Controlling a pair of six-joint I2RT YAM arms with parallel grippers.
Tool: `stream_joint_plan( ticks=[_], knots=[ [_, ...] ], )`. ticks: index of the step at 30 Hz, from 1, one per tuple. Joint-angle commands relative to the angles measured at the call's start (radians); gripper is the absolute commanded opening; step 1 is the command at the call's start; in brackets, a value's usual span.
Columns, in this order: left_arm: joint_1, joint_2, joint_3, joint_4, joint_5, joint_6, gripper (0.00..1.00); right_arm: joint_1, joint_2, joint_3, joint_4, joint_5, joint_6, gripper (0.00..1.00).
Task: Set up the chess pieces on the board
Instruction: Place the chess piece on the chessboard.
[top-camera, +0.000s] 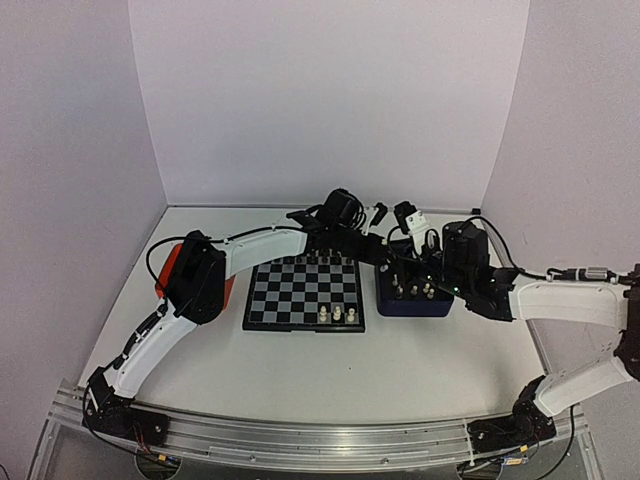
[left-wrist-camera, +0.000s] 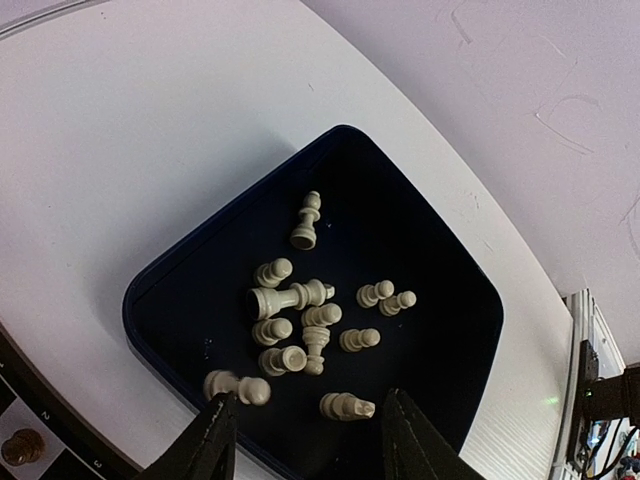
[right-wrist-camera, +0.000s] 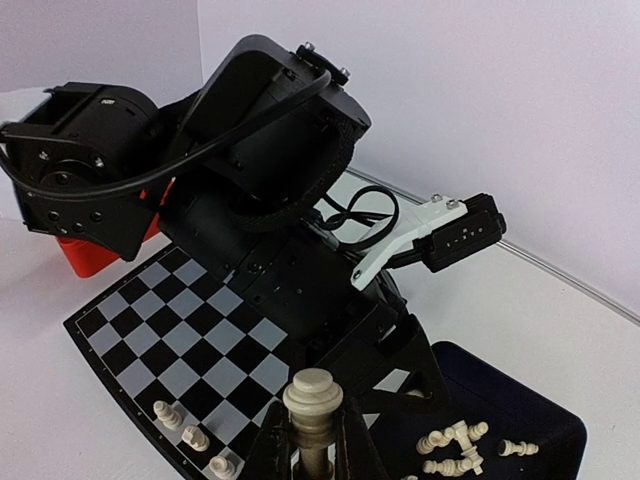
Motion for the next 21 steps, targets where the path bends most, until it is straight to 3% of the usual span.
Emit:
stream_joint_plan(
  ticks=[1, 12, 17, 21],
  knots=[
    [-0.006, -0.017, 0.046, 0.046, 0.035, 0.002, 0.5, -0.006, -0.041, -0.012, 0.016, 0.014, -0.005, 0.0],
    [-0.008, -0.037, 0.035, 0.06, 0.024, -0.007, 0.52, -0.006, -0.053, -0.017, 0.01, 0.035, -0.019, 0.0],
    [-0.008, -0.126, -0.017, 0.073, -0.004, 0.014, 0.6, -0.009, -0.053, -0.008, 0.007, 0.036, -0.023, 0.0],
    [-0.002, -0.251, -0.129, 0.079, -0.049, 0.037, 0.75, -0.025, -0.052, 0.001, 0.006, 0.006, -0.018, 0.0]
  ],
)
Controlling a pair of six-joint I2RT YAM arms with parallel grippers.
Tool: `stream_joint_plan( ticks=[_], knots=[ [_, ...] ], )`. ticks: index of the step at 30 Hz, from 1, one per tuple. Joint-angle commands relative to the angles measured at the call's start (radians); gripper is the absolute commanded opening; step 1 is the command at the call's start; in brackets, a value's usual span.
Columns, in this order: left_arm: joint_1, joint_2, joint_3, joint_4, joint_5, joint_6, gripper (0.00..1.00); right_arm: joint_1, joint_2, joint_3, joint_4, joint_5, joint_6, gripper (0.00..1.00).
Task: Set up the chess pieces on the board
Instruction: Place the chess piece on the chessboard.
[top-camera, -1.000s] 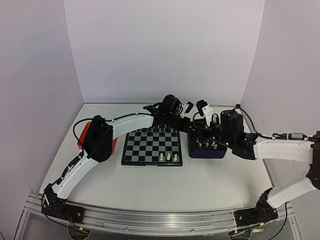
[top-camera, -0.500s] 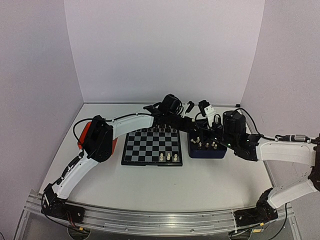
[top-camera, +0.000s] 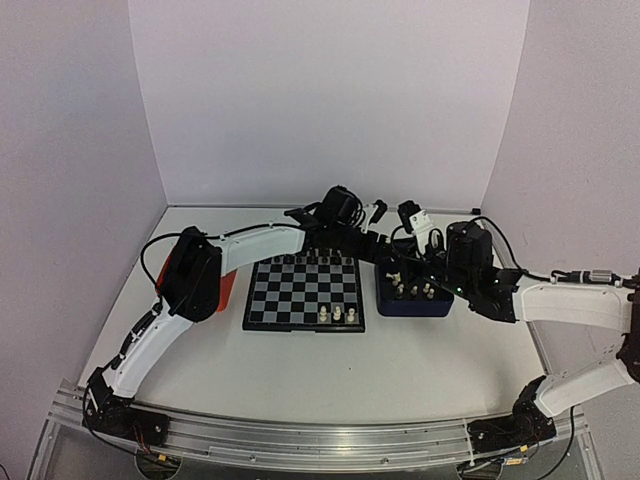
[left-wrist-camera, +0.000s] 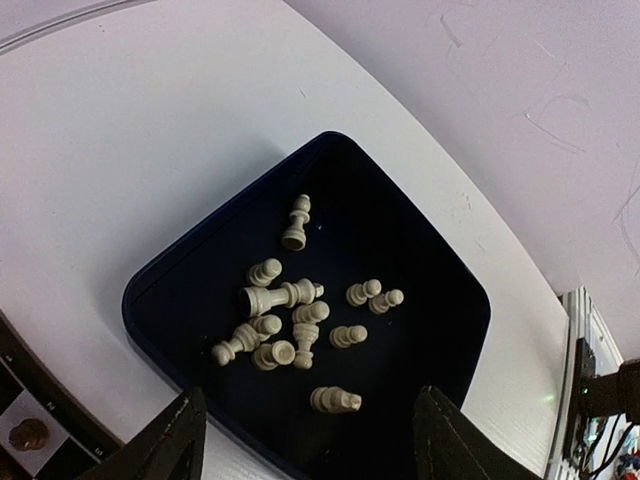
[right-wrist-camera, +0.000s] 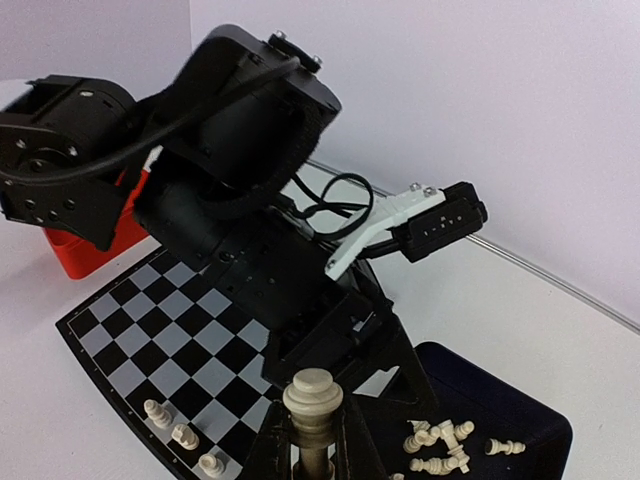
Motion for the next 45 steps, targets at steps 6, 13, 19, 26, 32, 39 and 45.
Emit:
stream_joint_plan(
  ticks=[6, 13, 19, 26, 32, 39, 45],
  knots=[
    [0.071, -0.408, -0.342, 0.101, 0.003, -0.035, 0.85, -0.043, -0.025, 0.025, 0.005, -0.1, 0.002, 0.0],
    [0.157, -0.605, -0.597, 0.256, 0.249, -0.101, 0.85, -0.051, 0.024, 0.072, -0.05, -0.335, -0.051, 0.0],
    [0.152, -0.631, -0.586, 0.15, 0.336, -0.068, 0.83, -0.051, 0.096, 0.146, -0.094, -0.43, -0.097, 0.0],
    [0.115, -0.599, -0.529, 0.024, 0.344, -0.054, 0.78, -0.052, 0.167, 0.199, -0.092, -0.432, -0.15, 0.0],
    [0.107, -0.59, -0.532, -0.03, 0.357, -0.049, 0.7, -0.051, 0.193, 0.23, -0.09, -0.428, -0.174, 0.0],
    [0.102, -0.582, -0.554, -0.036, 0.4, -0.055, 0.62, -0.051, 0.194, 0.236, -0.086, -0.436, -0.185, 0.0],
    [0.086, -0.563, -0.534, -0.029, 0.419, -0.057, 0.57, -0.052, 0.199, 0.243, -0.083, -0.442, -0.187, 0.0]
  ],
)
